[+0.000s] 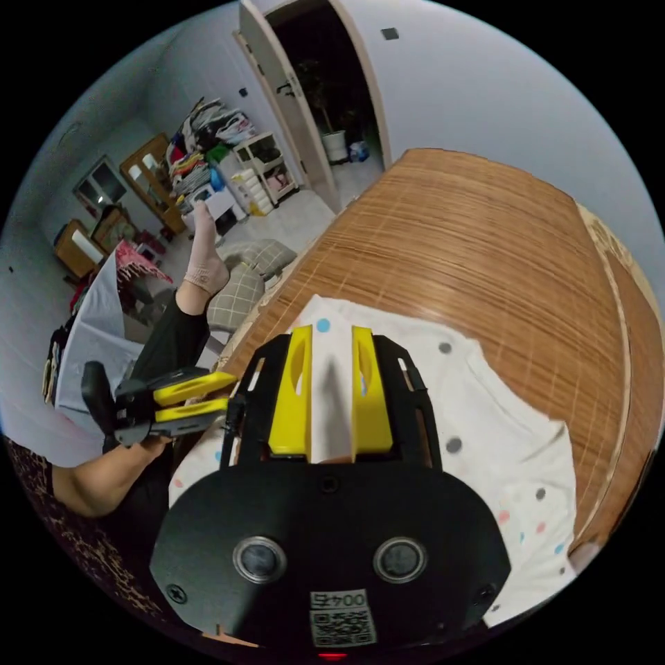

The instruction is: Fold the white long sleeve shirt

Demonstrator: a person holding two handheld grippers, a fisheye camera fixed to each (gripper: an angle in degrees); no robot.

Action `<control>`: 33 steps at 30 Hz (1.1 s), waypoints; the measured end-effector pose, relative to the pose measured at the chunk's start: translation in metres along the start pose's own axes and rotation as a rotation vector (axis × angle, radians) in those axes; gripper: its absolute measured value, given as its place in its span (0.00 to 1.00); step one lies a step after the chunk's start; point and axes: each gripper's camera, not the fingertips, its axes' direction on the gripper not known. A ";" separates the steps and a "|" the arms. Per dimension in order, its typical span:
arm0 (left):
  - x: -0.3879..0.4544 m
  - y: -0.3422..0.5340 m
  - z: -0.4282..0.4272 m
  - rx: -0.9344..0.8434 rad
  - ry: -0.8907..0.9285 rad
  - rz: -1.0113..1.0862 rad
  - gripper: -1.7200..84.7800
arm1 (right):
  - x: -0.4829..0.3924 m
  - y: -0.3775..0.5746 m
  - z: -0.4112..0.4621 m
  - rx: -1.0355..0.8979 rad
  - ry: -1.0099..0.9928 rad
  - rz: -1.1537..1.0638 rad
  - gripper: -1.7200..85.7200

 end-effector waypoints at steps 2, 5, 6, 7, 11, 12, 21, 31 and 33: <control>0.000 0.001 0.002 -0.004 0.012 0.002 0.10 | -0.008 -0.019 0.021 -0.047 0.009 -0.037 0.14; 0.000 0.002 0.004 -0.009 0.024 -0.006 0.10 | -0.017 -0.039 0.047 -0.087 0.020 -0.080 0.15; 0.001 0.002 0.004 -0.010 0.024 -0.009 0.09 | -0.019 -0.044 0.053 -0.097 0.021 -0.096 0.15; 0.001 0.002 0.004 -0.011 0.024 -0.010 0.09 | -0.020 -0.046 0.057 -0.108 0.018 -0.104 0.15; 0.003 0.002 0.004 -0.024 0.026 -0.033 0.07 | -0.030 -0.049 0.079 -0.219 0.051 -0.189 0.04; 0.002 0.003 0.003 -0.024 0.031 -0.054 0.06 | -0.030 -0.049 0.076 -0.178 0.090 -0.185 0.03; 0.008 0.009 0.010 -0.036 0.019 -0.117 0.06 | -0.015 -0.026 0.085 -0.086 0.090 -0.017 0.07; 0.019 0.008 0.013 -0.037 0.085 -0.169 0.11 | -0.006 0.139 -0.056 0.134 0.099 0.058 0.15; 0.024 0.009 0.010 -0.026 0.078 -0.195 0.13 | -0.006 0.212 -0.084 0.125 0.144 0.123 0.16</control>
